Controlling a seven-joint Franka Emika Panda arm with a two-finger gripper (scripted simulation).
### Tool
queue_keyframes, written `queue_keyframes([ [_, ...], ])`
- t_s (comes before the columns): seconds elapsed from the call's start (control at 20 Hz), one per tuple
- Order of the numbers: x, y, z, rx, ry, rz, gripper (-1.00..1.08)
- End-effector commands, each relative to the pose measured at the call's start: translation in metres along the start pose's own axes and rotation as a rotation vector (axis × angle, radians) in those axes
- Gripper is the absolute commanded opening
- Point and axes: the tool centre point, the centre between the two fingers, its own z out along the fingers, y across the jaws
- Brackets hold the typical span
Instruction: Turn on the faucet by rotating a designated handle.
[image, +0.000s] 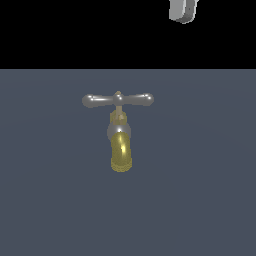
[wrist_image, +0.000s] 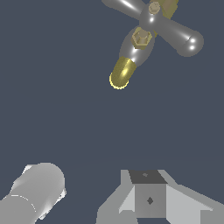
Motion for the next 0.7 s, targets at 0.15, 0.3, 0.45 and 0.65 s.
queue_keyframes([
  [0.15,0.008,0.02,0.021,-0.006,0.005,-0.131,-1.0],
  [0.3,0.014,0.03,0.032,-0.009,0.008,-0.2,-1.0],
  [0.45,0.021,0.04,0.043,-0.012,0.011,-0.269,-1.0],
  [0.65,0.031,0.052,0.058,-0.016,0.015,-0.36,-1.0],
])
